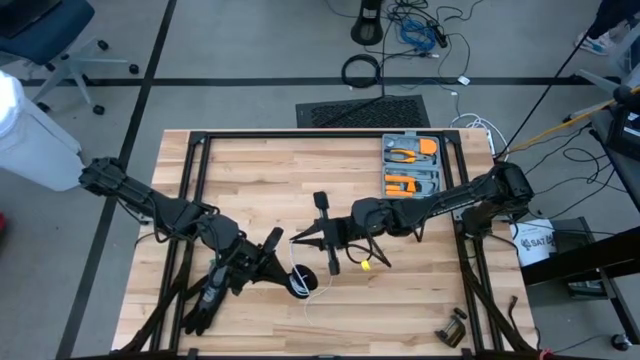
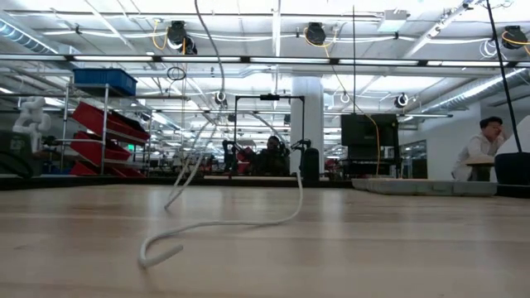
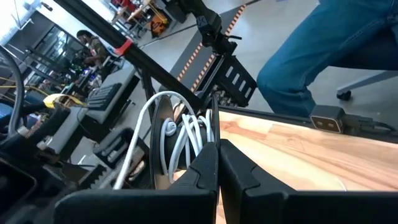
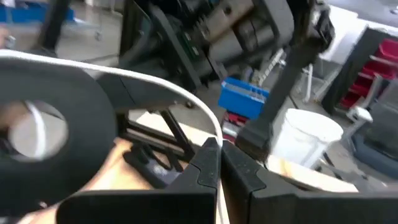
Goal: Coil cords
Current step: Coil the white wire onto the spool
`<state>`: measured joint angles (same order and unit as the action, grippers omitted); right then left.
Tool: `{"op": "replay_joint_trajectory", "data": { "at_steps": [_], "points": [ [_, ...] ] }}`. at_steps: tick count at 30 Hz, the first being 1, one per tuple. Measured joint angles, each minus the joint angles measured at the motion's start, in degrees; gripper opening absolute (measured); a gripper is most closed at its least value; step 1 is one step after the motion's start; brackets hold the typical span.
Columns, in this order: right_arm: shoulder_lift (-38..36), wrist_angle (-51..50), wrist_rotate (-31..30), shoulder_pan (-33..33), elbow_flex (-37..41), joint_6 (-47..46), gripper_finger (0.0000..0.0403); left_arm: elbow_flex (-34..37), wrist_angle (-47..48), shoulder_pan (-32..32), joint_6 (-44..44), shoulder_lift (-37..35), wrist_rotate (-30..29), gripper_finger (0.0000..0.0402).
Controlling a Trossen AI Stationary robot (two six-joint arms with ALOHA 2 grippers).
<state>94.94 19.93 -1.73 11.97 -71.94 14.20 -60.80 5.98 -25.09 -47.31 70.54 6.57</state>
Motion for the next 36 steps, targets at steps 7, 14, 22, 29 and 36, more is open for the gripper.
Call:
{"op": "replay_joint_trajectory", "data": {
  "at_steps": [7,14,22,29,36],
  "points": [
    [0.0,2.6,2.3,0.2,-0.1,0.0,0.0000,0.0,0.6,1.8,1.5,0.0,-0.1,0.0001],
    [0.1,1.9,3.6,0.4,-1.8,0.2,0.0000,0.0,0.7,4.6,6.8,0.0,0.2,0.0001],
    [0.1,0.7,3.4,0.0,-2.1,0.2,0.0000,0.0,0.6,4.9,7.9,0.0,2.0,0.0001],
    [-1.1,0.4,3.6,0.4,-2.1,0.0,0.0000,0.0,2.1,4.9,8.0,0.0,1.7,0.0001],
    [-2.7,-7.1,3.9,3.9,-2.2,-1.4,0.0000,0.1,4.3,4.8,8.1,0.0,-3.3,0.0001]
  ]
}}
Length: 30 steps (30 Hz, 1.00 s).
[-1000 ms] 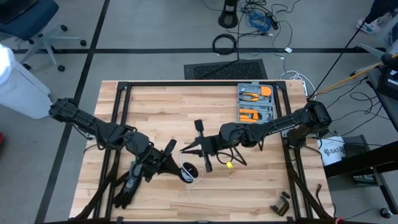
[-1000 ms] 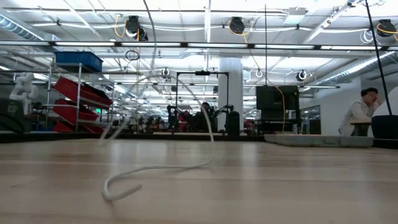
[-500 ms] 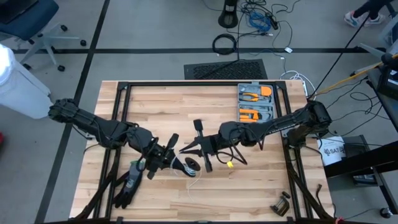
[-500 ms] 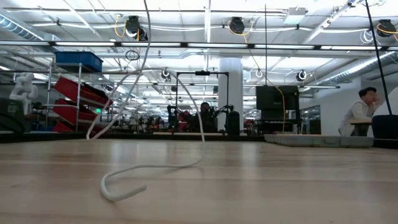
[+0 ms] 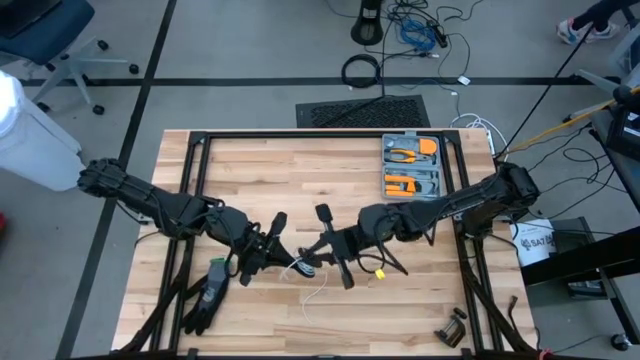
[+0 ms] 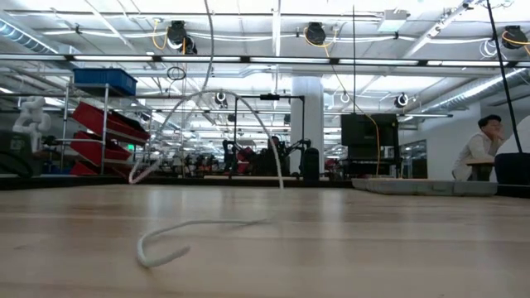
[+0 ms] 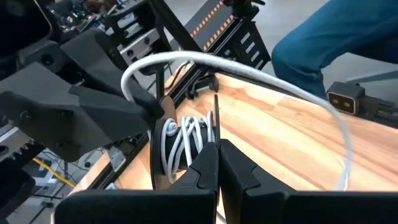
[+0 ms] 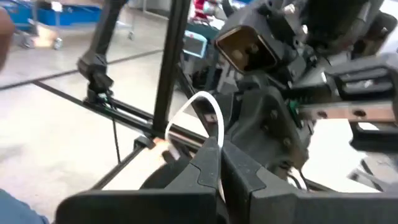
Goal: Coil cords
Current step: Coil the white wire onto the spool
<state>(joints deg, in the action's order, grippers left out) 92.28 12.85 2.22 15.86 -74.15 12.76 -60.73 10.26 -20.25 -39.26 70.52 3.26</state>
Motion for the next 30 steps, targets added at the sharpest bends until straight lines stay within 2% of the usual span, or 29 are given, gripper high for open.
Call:
{"op": "replay_joint_trajectory", "data": {
  "at_steps": [4,13,23,30],
  "points": [
    [-1.3,-3.6,-5.7,2.1,0.0,0.4,0.0000,0.0,0.0,0.0,0.0,0.0,-0.3,0.0001],
    [-4.8,-10.4,-12.5,5.6,0.0,0.9,0.0000,0.0,-0.3,0.0,0.1,-1.1,-1.0,0.0001],
    [-4.8,-14.2,-13.3,6.1,0.0,-3.0,0.0000,0.1,-1.6,-0.1,0.1,-1.4,-3.4,0.0001],
    [-6.0,-15.2,-19.2,7.5,0.1,-2.4,0.0000,0.1,-1.5,-0.2,1.5,-1.4,-6.4,0.0001]
  ]
}}
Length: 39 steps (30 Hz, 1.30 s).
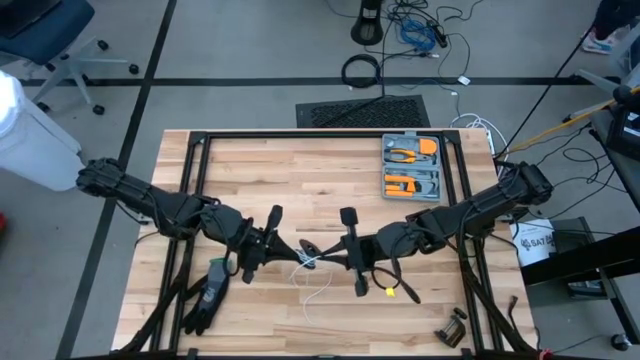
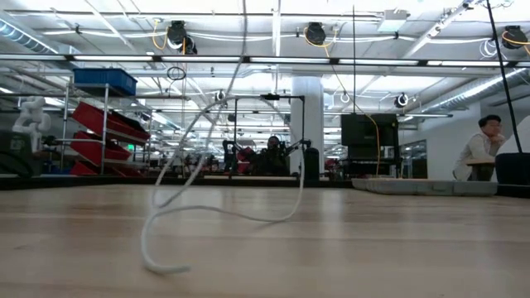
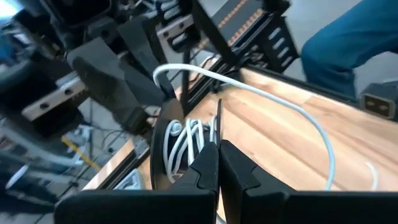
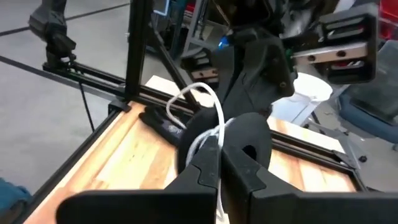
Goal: Coil cords
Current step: Coil the white wire onto the spool
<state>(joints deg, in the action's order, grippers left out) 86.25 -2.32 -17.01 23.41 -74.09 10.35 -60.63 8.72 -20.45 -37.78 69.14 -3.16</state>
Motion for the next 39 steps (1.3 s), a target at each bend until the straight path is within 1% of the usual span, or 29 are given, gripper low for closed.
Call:
{"op": "replay_joint_trajectory", "data": {
  "at_steps": [6,12,16,23,28,31,34,36,39],
  "points": [
    [-1.9,-0.9,-2.5,2.8,0.0,0.0,0.0000,-0.2,-0.4,0.1,1.5,-0.4,-3.9,0.0001],
    [-2.0,-1.3,-6.8,4.3,0.1,-0.5,0.0000,-0.2,-2.5,-0.3,1.5,-0.9,-4.3,0.0001],
    [-1.9,-3.4,-10.1,4.9,0.1,-1.5,0.0000,-0.2,-5.1,-0.3,1.5,-0.8,-4.5,0.0001],
    [-1.9,-6.3,-13.7,4.8,0.1,-4.0,0.0000,-0.2,-8.0,-0.3,1.5,-0.8,-7.0,0.0001],
    [-1.7,-10.5,-17.5,4.8,0.1,-6.2,0.0000,-0.2,-10.6,-0.3,1.5,-0.8,-9.2,0.0001],
    [-1.7,-14.2,-18.8,4.6,0.1,-8.6,0.0000,-0.2,-12.2,-0.7,1.5,-0.8,-9.4,0.0001],
    [-1.7,-18.1,-22.1,4.4,0.1,-10.4,0.0000,-0.2,-13.5,-1.7,1.4,-0.8,-9.5,0.0001],
    [-1.7,-20.0,-23.1,4.4,0.1,-11.2,0.0000,-0.2,-13.3,-2.5,1.4,-1.2,-9.7,0.0001],
    [-1.9,-22.0,-23.5,5.0,0.1,-12.3,0.0000,-0.2,-11.8,-3.6,1.4,-2.4,-12.1,0.0001]
  ]
}}
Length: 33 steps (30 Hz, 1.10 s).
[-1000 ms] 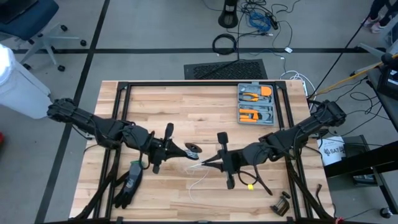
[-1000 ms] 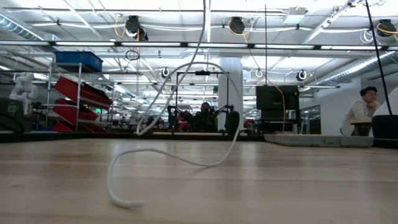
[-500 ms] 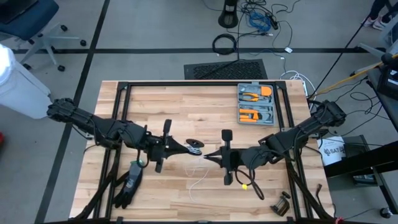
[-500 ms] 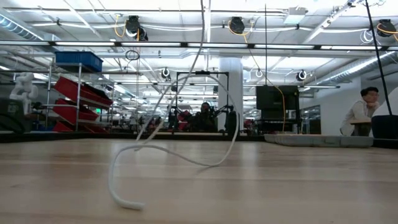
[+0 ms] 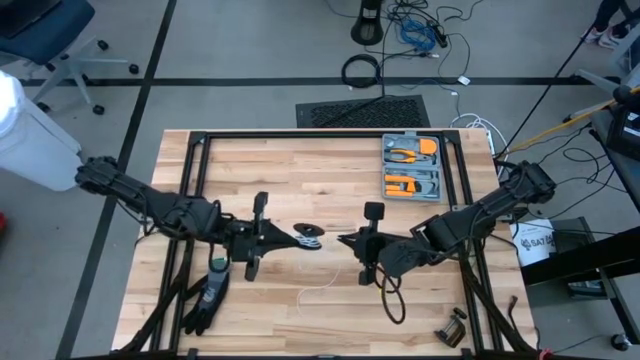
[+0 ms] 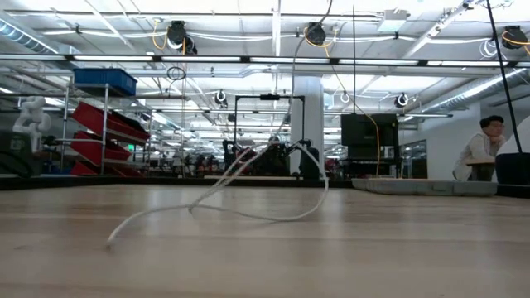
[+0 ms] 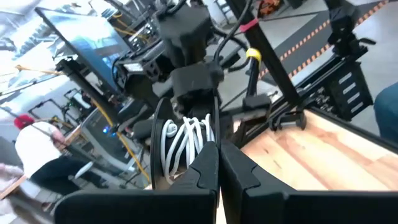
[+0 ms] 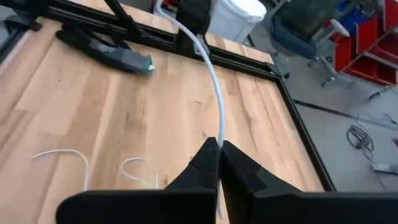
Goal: Coil cords
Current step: Coil the white wire onto the spool
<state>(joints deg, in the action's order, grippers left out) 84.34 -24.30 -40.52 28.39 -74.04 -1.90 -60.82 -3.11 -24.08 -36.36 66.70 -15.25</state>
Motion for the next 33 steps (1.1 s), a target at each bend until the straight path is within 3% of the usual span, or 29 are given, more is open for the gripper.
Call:
{"op": "replay_joint_trajectory", "data": {
  "at_steps": [10,16,21,28,33],
  "points": [
    [-6.0,-5.2,-0.4,6.0,0.0,-4.0,0.0000,0.0,11.2,-3.5,3.7,-4.7,-5.2,0.0001],
    [-8.2,-6.2,-7.2,10.2,0.0,-4.5,0.0000,0.0,13.2,-5.3,4.6,-5.4,-5.2,0.0001],
    [-8.7,-6.8,-9.4,11.9,0.0,-4.5,0.0000,0.0,12.8,-6.5,4.5,-5.4,-5.0,0.0001],
    [-8.9,-5.4,-9.4,13.0,-1.9,-1.5,0.0000,0.0,17.1,-6.8,4.8,-5.4,-4.4,0.0001],
    [-9.0,1.9,-9.0,13.4,-2.5,5.7,0.0000,0.0,17.9,-6.8,6.5,-5.4,-3.7,0.0001]
  ]
}}
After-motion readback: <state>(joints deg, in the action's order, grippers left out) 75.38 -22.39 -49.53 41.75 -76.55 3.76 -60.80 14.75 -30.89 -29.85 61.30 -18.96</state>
